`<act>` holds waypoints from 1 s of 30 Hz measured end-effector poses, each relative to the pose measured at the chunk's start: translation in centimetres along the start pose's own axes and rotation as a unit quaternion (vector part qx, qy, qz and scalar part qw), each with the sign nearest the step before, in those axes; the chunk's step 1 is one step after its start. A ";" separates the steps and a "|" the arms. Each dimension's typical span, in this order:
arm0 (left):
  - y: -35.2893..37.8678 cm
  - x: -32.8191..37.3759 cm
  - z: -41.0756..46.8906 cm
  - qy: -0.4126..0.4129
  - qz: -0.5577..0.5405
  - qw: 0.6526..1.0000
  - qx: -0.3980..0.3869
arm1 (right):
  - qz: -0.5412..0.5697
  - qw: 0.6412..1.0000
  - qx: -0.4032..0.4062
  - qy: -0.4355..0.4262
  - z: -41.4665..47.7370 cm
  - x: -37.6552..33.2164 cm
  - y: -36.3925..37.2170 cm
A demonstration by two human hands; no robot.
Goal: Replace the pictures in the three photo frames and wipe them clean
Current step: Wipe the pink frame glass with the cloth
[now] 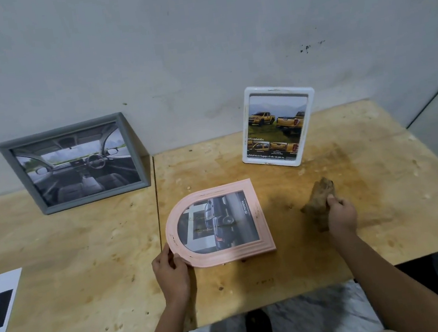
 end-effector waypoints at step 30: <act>-1.5 0.8 1.3 0.036 0.063 0.996 -0.054 | 0.116 0.946 -0.301 0.036 -3.0 -4.4 10.3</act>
Point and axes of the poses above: each hand's wrist, its own z-axis towards the middle knuckle, its own y-axis out of the palm, x = y × z, the point moved 3 cm from there along z, towards the middle knuckle, and after that the axes turned 13 degrees about -y, right-handed, at the moved point
